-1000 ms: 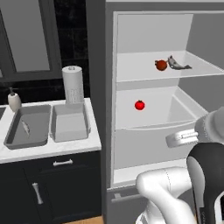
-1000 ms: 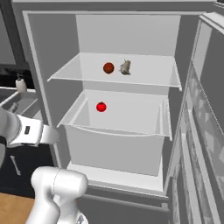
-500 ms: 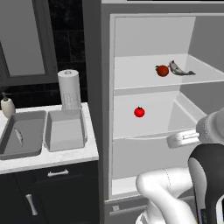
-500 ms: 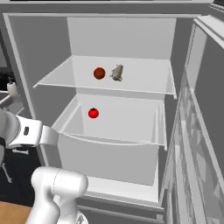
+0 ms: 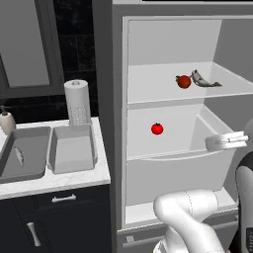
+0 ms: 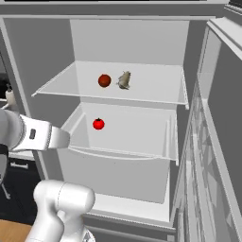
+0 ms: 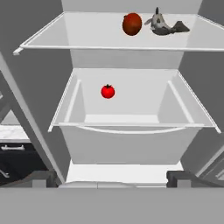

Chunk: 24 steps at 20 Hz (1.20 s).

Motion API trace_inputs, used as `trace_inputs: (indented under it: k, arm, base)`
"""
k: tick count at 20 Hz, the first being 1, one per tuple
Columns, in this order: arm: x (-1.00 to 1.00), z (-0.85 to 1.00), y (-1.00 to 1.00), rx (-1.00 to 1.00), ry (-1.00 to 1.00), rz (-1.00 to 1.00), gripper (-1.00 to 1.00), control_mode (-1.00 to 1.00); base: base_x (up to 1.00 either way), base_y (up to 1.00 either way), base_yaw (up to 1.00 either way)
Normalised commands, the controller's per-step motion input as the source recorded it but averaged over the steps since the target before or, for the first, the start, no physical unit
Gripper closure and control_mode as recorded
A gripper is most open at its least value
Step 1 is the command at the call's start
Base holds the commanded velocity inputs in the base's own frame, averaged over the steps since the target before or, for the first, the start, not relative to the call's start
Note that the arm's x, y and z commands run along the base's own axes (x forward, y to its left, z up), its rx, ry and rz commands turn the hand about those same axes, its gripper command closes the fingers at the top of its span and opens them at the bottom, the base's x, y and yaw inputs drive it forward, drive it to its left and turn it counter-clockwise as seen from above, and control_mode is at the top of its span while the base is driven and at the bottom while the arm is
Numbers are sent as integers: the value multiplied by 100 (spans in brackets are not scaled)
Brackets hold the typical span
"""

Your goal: Place one tomato and one fish in each tupperware on the nearby counter, to pack two identical lunches.

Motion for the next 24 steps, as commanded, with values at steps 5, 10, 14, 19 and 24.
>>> trace_inputs:
  k: [5, 10, 14, 19, 24]
  arm:
    - [0, 97, -2, -13, -9, -7, -100, -100]
    - [0, 55, -39, -9, -2, -1, -100, -100]
    - [9, 13, -48, 0, -7, 3, -100, -100]
    - [41, 0, -24, 0, -9, 2, -100, -100]
    - [45, 0, -32, 0, -17, 0, -100, -100]
  base:
    - [0, 0, 0]
    - [0, 0, 0]
    - [0, 0, 0]
    - [0, 0, 0]
    - [0, 0, 0]
